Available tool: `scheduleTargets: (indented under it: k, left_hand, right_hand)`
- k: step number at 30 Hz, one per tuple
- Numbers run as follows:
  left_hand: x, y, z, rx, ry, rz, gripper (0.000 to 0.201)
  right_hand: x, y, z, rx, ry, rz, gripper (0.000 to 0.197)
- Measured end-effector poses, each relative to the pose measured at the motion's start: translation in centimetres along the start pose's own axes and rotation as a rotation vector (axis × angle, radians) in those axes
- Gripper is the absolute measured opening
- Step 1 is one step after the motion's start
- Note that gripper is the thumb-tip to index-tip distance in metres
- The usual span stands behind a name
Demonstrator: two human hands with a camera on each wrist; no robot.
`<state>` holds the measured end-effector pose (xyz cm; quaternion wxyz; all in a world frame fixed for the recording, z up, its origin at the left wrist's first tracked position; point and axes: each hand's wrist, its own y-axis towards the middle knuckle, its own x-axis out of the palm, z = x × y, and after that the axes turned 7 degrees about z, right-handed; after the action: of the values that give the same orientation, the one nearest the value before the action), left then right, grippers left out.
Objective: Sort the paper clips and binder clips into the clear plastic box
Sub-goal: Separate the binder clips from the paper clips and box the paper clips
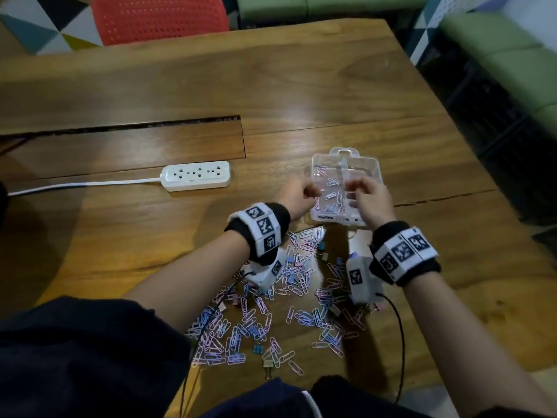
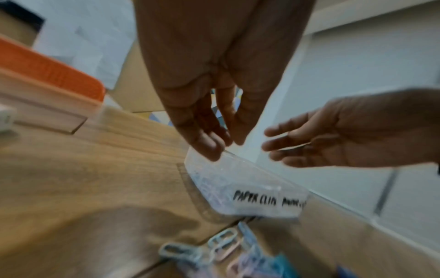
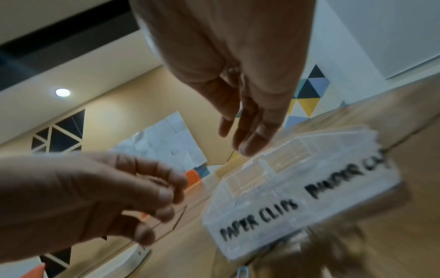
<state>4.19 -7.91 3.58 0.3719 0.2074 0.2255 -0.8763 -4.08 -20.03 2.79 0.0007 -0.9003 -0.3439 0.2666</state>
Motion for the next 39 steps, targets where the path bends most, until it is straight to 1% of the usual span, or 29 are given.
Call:
scheduleTargets:
  k: [1,2,3,5,6,7,8,9,10,11,12,14,15,16,19,21,22,24,26,27,29,30,32,33,35,37,39]
  left_hand:
    - [0.1,-0.6,-0.6,0.024,0.112,-0.032,0.025]
    - [0.3,-1.3,-1.2,0.041,0.231,-0.099,0.028]
    - [0.6,-1.9,-1.8,0.058,0.359,-0.192,0.035]
    - [1.4,-2.8,-3.2,0.127,0.633,-0.385,0.067]
    - [1.8,-3.2,-3.7,0.172,0.742,-0.447,0.083]
    - [2.1,-3.5,-4.1,0.212,0.813,-0.469,0.094]
    - [2.3,-3.6,-4.4,0.240,0.853,-0.465,0.100]
    - [2.6,-3.7,-4.7,0.261,0.868,-0.443,0.100]
    - [2.9,-3.8,-4.9,0.275,0.870,-0.414,0.095]
    - [3.1,-3.9,-5.0,0.283,0.867,-0.381,0.086]
    - [3.4,-4.1,-5.1,0.295,0.865,-0.350,0.074]
    - [4.0,-4.7,-5.1,0.342,0.864,-0.295,0.044]
    - [4.2,-5.1,-5.1,0.360,0.864,-0.280,0.032]
    - [4.5,-5.5,-5.2,0.372,0.865,-0.272,0.025]
    - [4.8,-6.1,-5.2,0.399,0.882,-0.261,0.020]
    - [4.6,-6.2,-5.1,0.391,0.866,-0.266,0.019]
    - [4.4,-6.1,-5.2,0.357,0.827,-0.272,0.020]
    - [3.6,-6.0,-5.3,0.232,0.642,-0.280,0.021]
    - [2.6,-6.1,-5.5,0.094,0.350,-0.285,0.020]
    - [2.1,-6.2,-5.5,0.025,0.186,-0.297,0.015]
    - [1.2,-6.6,-5.5,-0.127,-0.124,-0.363,0.005]
    - [0.8,-6.7,-5.5,-0.203,-0.268,-0.413,0.007]
    - [0.4,-6.9,-5.6,-0.311,-0.490,-0.493,0.010]
    - [0.3,-7.0,-5.6,-0.345,-0.552,-0.506,0.013]
    - [0.4,-7.0,-5.7,-0.394,-0.627,-0.483,0.018]
    - [0.6,-7.0,-5.6,-0.428,-0.691,-0.456,0.020]
    - [0.9,-7.1,-5.5,-0.442,-0.747,-0.486,0.013]
  right_hand:
    - [-0.6,-1.2,0.7,0.021,0.058,0.005,0.023]
    - [-1.1,-2.6,1.4,0.039,0.088,-0.004,0.023]
    - [-1.4,-3.9,2.3,0.041,0.102,-0.021,0.024]
    - [-1.5,-6.3,4.5,0.037,0.050,-0.090,0.028]
    - [-1.4,-7.4,5.5,0.037,-0.014,-0.134,0.027]
    - [-1.1,-8.3,6.4,0.027,-0.086,-0.171,0.024]
    - [-0.8,-9.1,7.3,0.011,-0.171,-0.195,0.021]
    - [-0.5,-9.7,7.9,-0.017,-0.259,-0.205,0.024]
    - [-0.3,-10.2,8.3,-0.048,-0.358,-0.213,0.034]
    - [-0.1,-10.6,8.4,-0.076,-0.439,-0.222,0.046]
    - [0.0,-10.8,8.3,-0.096,-0.491,-0.226,0.056]
    - [0.2,-10.9,8.1,-0.120,-0.532,-0.231,0.066]
    - [0.4,-10.8,8.1,-0.125,-0.545,-0.230,0.067]
    - [0.4,-10.7,8.1,-0.121,-0.553,-0.224,0.066]
    - [0.3,-9.8,8.1,-0.108,-0.553,-0.171,0.056]
    - [0.1,-9.7,8.0,-0.110,-0.580,-0.169,0.056]
    - [0.0,-9.9,8.0,-0.124,-0.592,-0.171,0.059]
    - [0.2,-10.5,8.0,-0.158,-0.624,-0.170,0.061]
    - [0.5,-11.1,8.0,-0.164,-0.654,-0.204,0.063]
    - [0.6,-11.3,8.0,-0.154,-0.664,-0.224,0.064]
    - [0.6,-11.1,8.0,-0.146,-0.670,-0.240,0.066]
    - [0.7,-10.9,8.0,-0.158,-0.669,-0.235,0.063]
    - [0.8,-10.5,7.8,-0.174,-0.651,-0.219,0.049]
    - [0.9,-10.4,7.8,-0.178,-0.645,-0.210,0.040]
    - [1.1,-10.4,7.9,-0.210,-0.671,-0.211,0.023]
    - [1.4,-10.5,8.3,-0.255,-0.721,-0.224,0.019]
    - [1.4,-10.6,8.6,-0.282,-0.736,-0.225,0.017]
